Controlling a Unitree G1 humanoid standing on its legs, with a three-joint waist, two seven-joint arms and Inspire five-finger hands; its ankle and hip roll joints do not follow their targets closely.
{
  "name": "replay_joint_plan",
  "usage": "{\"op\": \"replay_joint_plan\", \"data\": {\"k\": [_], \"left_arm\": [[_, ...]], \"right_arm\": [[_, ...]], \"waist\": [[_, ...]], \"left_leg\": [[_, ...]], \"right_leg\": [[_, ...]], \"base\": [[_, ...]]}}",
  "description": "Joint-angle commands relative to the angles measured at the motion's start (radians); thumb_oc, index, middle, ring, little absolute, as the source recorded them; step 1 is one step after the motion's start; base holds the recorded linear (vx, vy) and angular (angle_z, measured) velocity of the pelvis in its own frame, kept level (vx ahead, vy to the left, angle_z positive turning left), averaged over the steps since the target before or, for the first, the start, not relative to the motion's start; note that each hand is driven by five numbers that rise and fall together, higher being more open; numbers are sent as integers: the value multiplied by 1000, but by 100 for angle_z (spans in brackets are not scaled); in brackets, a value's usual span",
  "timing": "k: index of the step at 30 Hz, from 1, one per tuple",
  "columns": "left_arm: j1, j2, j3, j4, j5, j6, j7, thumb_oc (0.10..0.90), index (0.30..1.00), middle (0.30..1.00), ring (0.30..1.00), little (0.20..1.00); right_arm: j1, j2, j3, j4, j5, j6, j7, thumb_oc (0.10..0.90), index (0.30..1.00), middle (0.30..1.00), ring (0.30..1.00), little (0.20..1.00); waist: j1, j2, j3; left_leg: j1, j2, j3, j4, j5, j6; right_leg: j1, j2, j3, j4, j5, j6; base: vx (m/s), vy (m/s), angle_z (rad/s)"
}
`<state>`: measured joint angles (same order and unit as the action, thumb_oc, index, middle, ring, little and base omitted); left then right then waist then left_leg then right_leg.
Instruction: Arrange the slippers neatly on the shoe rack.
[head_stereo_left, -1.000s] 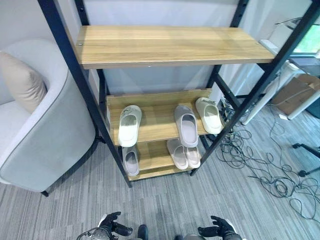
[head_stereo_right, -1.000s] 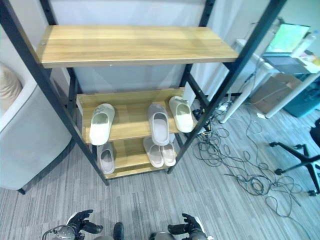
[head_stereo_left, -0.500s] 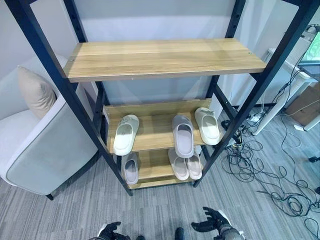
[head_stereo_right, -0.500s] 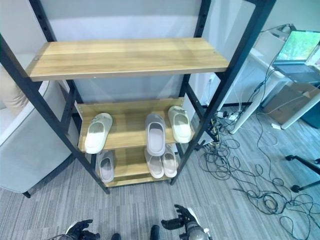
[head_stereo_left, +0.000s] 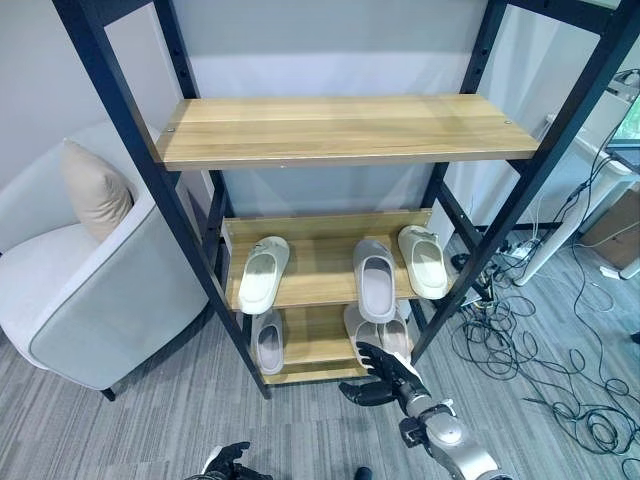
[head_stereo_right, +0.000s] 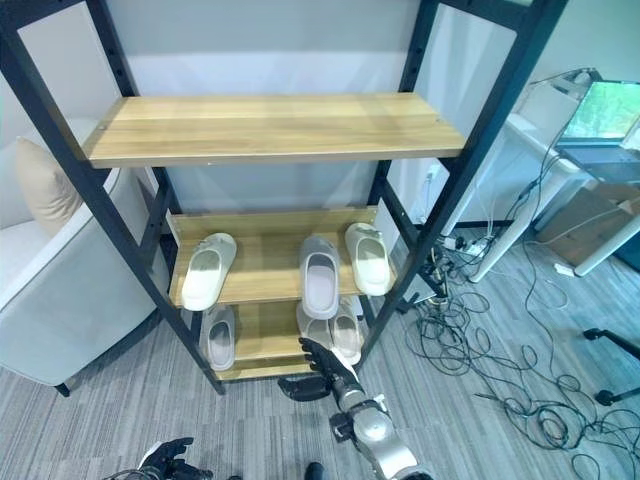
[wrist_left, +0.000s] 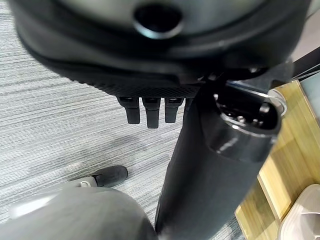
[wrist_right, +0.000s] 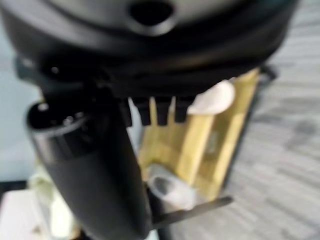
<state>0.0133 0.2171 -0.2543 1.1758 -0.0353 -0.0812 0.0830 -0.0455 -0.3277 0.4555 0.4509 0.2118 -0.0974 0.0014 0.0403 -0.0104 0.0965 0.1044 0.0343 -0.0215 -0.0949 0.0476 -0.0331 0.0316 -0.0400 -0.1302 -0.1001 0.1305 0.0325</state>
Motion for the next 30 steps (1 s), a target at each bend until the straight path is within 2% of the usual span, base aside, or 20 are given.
{"op": "replay_joint_plan", "data": {"k": [1, 10, 13, 15, 16, 22, 27, 30], "left_arm": [[-46, -38, -47, 50, 28, -18, 16, 800, 900, 900, 900, 900], [-30, -54, -57, 54, 37, -13, 23, 800, 900, 900, 900, 900], [-18, -56, -60, 52, 44, -13, 23, 800, 900, 900, 900, 900], [-10, -59, -65, 53, 49, -13, 25, 800, 900, 900, 900, 900], [-8, -61, -65, 51, 52, -12, 28, 800, 900, 900, 900, 900], [-2, -62, -73, 43, 56, -16, 39, 800, 900, 900, 900, 900], [8, -52, -80, 38, 59, -17, 43, 800, 900, 900, 900, 900], [20, -42, -88, 44, 65, -19, 40, 800, 900, 900, 900, 900]], "right_arm": [[-125, -32, -38, -172, 70, -105, -9, 800, 900, 900, 900, 900], [-191, -61, -102, -347, 118, -148, -57, 800, 900, 900, 900, 900], [-205, -72, -141, -388, 98, -165, -93, 800, 900, 900, 900, 900], [-219, -76, -160, -396, 60, -174, -131, 800, 900, 900, 900, 900], [-245, -91, -177, -398, -33, -175, -186, 800, 900, 900, 900, 900], [-326, -128, -195, -343, -181, -156, -288, 800, 900, 900, 900, 900], [-415, -210, -193, -266, -285, -124, -355, 800, 900, 900, 900, 900], [-499, -297, -168, -187, -376, -96, -403, 800, 900, 900, 900, 900]], "waist": [[15, 6, 9], [29, 8, 3], [34, 8, 1], [36, 9, 0], [41, 9, -2], [52, 9, -1], [65, 3, 4], [78, -1, 12]], "left_leg": [[0, -43, -3, 8, -85, 10], [-7, -39, -8, 8, -83, 6], [-9, -38, -12, 8, -84, 7], [-7, -38, -15, 8, -86, 7], [-7, -37, -16, 8, -86, 7], [-6, -36, -20, 8, -87, 7], [-14, -35, -25, 8, -84, 5], [-27, -36, -30, 8, -78, 3]], "right_leg": [[67, 2, 23, 13, -152, 52], [63, 1, 9, 13, -150, 54], [63, 0, 3, 13, -151, 54], [64, 1, 2, 13, -152, 54], [66, 1, 2, 13, -154, 54], [68, 1, -3, 13, -157, 54], [63, -1, -14, 13, -157, 56], [55, -3, -22, 13, -154, 60]], "base": [[0, 0, 0], [1, 2, 2], [1, 0, 1], [7, 0, 2], [0, 0, 0], [6, 3, 1], [5, 4, 6], [7, 10, 5]]}}
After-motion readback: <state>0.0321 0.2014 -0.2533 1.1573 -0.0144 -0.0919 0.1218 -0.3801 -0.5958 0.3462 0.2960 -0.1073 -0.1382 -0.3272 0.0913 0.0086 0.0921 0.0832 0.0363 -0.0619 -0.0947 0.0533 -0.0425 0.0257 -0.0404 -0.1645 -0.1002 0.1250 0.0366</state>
